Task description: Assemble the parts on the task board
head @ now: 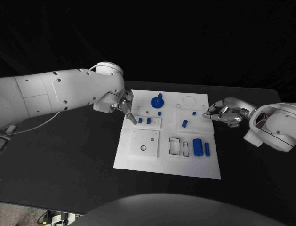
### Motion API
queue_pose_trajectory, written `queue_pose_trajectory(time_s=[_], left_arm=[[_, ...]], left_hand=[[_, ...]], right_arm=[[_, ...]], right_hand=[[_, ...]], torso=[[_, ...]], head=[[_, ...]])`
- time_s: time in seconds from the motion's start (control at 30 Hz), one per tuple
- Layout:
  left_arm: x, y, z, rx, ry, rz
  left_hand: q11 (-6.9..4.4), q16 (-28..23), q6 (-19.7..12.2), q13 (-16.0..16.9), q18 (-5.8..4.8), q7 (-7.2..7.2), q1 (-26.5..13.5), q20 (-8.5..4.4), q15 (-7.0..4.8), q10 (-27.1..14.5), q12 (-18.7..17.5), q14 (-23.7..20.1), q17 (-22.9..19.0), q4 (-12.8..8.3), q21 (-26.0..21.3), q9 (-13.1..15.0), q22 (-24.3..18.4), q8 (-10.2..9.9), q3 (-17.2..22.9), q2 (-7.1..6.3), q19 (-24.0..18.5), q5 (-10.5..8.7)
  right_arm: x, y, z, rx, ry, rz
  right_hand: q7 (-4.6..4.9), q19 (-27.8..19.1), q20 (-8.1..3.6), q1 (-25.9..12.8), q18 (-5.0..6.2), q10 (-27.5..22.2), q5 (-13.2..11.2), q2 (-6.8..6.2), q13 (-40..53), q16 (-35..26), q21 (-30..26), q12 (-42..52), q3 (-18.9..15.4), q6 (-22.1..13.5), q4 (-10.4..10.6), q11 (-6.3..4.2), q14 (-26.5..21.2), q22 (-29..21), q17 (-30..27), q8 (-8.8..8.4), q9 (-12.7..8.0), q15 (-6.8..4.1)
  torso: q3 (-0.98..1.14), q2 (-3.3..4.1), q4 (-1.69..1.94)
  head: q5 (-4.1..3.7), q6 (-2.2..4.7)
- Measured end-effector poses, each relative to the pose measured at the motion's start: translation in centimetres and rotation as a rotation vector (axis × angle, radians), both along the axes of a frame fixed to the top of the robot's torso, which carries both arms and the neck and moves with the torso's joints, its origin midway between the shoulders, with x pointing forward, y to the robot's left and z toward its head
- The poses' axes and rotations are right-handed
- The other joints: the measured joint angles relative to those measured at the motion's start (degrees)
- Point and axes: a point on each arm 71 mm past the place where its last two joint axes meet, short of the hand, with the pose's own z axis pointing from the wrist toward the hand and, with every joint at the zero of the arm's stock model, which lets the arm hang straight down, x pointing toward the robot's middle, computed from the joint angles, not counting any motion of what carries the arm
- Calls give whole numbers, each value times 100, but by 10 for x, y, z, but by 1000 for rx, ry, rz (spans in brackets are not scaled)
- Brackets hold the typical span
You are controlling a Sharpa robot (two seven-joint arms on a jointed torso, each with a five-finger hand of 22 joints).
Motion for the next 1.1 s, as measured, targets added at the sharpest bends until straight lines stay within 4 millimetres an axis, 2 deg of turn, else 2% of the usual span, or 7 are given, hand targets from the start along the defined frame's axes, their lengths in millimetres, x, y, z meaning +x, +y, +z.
queue_pose_trajectory(time_s=[0.13, 0.23, 0.37, 0.5, 0.63, 0.83, 1.1], left_arm=[[0, 13, 25, -50, -2, 17], [-2, 19, 33, -102, 2, 18], [-7, 11, 38, -170, -26, -20], [-10, -2, 41, -222, -99, -76], [-13, -22, 41, -266, -230, -175], [-17, -56, 23, -296, -440, -371], [-10, -75, 6, -292, -652, -508]], left_hand=[[167, -828, -453, -128, 0, 144, 699, 59, 164, -1323, -1156, -451, 0, 43, 284, -171, -1, -53, -209, 70, 34, 0], [327, -1522, -628, -1668, 0, 225, 1173, 165, 290, -3971, -3420, -1074, -106, 116, 770, -374, -1, 12, -360, 149, 258, 146], [475, -1936, -886, -2344, 0, 295, 1322, 237, 399, -4781, -4253, -1303, -514, 140, 928, -772, -1, -30, -575, 156, 321, 312], [537, -2250, -783, -2655, 0, 304, 1417, 307, 408, -5052, -4528, -1454, -928, 141, 999, -1076, -1, 2, -558, 212, 335, 356], [511, -2414, -678, -3429, -1, 98, 1677, 304, 421, -5320, -5218, -1286, -1361, 149, 1204, -1682, -1, -165, 192, 60, 455, 356], [150, -2135, 178, -5073, -92, -184, 1775, 68, 150, -4689, -6144, -654, -1609, 109, 1669, -3030, -1, -719, 1173, -191, 698, 554], [163, -1621, 898, -5949, -177, -105, 1796, -46, -55, -4030, -6481, -210, -1212, 30, 2088, -3668, -2, -937, 1296, -214, 701, 641]], right_arm=[[0, -1, 0, 1, -3, 0], [0, -1, 0, 3, -5, -1], [0, -1, 1, 6, -11, 0], [-1, -1, 1, 11, -15, 3], [-2, -1, 1, 19, -21, 7], [-5, 0, 2, 40, -45, 19], [-8, -1, 4, 62, -74, 28]], right_hand=[[0, 0, 0, 0, 0, 0, 0, 0, 0, 0, 0, 0, 0, 0, 0, 0, 0, 0, 0, 0, 0, 0], [0, 0, 0, 0, 0, 0, 0, 0, 0, 0, 0, 0, 0, 0, 0, 0, 0, 4, 0, 0, 0, 0], [0, 0, 0, 0, 0, 0, 0, 0, 0, 0, 0, 0, 0, 0, 0, 0, 0, 5, 0, 0, 0, 0], [0, 0, 0, 0, 0, 0, 0, 0, 0, 0, 0, 0, 0, 0, 0, 0, 0, 4, -1, 0, 0, 0], [0, 0, 0, 0, 0, 0, 0, -1, 0, 0, 0, -68, 0, 0, 0, 0, 0, 4, -1, 0, 0, 0], [0, 0, 0, 48, 0, 0, 0, -27, 0, 0, 0, -69, 0, 0, 0, 0, 0, 4, -1, 0, 0, 0], [0, 0, 0, 98, 0, 0, 0, -38, 2, 0, 32, -69, 16, 0, -16, 0, 0, 3, -2, 0, 0, 0]], torso=[[-1, -1, 1], [-1, -2, 2], [-4, -2, 4], [-10, 3, 1], [-10, 9, -1], [-8, 9, -2], [-3, 12, -6]], head=[[-16, 0], [-37, 0], [-58, 0], [-75, 0], [-106, 0], [-158, 0], [-201, 0]])
